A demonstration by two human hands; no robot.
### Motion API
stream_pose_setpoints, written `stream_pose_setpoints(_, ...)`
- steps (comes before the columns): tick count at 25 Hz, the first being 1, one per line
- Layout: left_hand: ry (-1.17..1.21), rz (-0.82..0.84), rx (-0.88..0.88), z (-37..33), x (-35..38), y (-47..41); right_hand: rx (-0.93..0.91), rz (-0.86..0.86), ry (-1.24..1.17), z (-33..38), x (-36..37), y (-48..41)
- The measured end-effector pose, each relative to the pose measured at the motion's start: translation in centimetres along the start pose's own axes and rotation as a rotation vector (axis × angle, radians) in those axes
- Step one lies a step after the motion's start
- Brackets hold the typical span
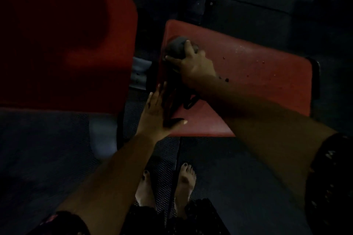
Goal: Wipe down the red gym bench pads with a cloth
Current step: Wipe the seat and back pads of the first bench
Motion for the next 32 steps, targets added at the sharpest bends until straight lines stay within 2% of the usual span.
stream_pose_setpoints(3,-0.018,-0.053,-0.093,0.7,-0.5,0.0,-0.155,0.006,0.098,1.1,-0.2,0.6)
stream_pose_setpoints(4,-0.005,-0.078,-0.136,0.8,-0.9,-0.1,-0.149,0.003,0.102,0.1,0.1,0.9)
stream_pose_setpoints(7,-0.050,-0.115,-0.161,0.3,-2.2,-1.2,0.085,-0.016,-0.079,-4.3,1.5,3.7)
stream_pose_setpoints(10,-0.125,-0.081,-0.027,-1.6,-2.6,-3.7,0.134,-0.042,-0.026,-7.4,3.8,8.5)
stream_pose_setpoints(12,-0.082,-0.080,0.009,-3.0,-2.3,-5.2,0.204,-0.017,-0.010,-10.1,5.1,11.2)
stream_pose_setpoints(14,0.004,-0.072,0.019,-4.3,-2.1,-6.2,0.392,-0.017,-0.064,-13.1,6.5,14.1)
stream_pose_setpoints(17,-0.008,-0.076,0.067,-5.5,-1.7,-7.3,0.698,-0.061,-0.272,-16.2,7.4,17.3)
stream_pose_setpoints(19,-0.055,-0.096,0.075,-5.7,-1.6,-8.0,0.792,-0.130,-0.348,-16.2,6.9,16.8)
stream_pose_setpoints(20,-0.078,-0.118,0.072,-5.7,-1.5,-8.2,0.757,-0.187,-0.334,-15.3,6.2,15.6)
stream_pose_setpoints(22,-0.114,-0.172,0.072,-5.7,-1.2,-8.2,0.534,-0.240,-0.242,-11.8,4.9,12.6)
stream_pose_setpoints(24,-0.141,-0.198,0.095,-5.8,-0.8,-8.2,0.360,-0.221,-0.187,-9.4,5.2,10.6)
stream_pose_setpoints(25,-0.146,-0.207,0.105,-5.8,-0.6,-8.2,0.348,-0.197,-0.187,-9.5,5.6,10.3)
stream_pose_setpoints(29,-0.213,-0.306,0.143,-5.7,-0.3,-8.2,0.490,-0.157,-0.167,-15.5,7.5,14.5)
stream_pose_setpoints(32,-0.218,-0.326,0.137,-5.7,-0.1,-8.1,0.677,-0.115,-0.153,-21.1,8.9,19.3)
Point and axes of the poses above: each hand's wrist, its own y-axis away from the middle knuckle, its own x-axis out of the palm, z = x × y, the point moved 3 cm from there along -y, towards the middle knuckle, and after that the axes turned 4 degrees about -x, right-handed, at the moved point
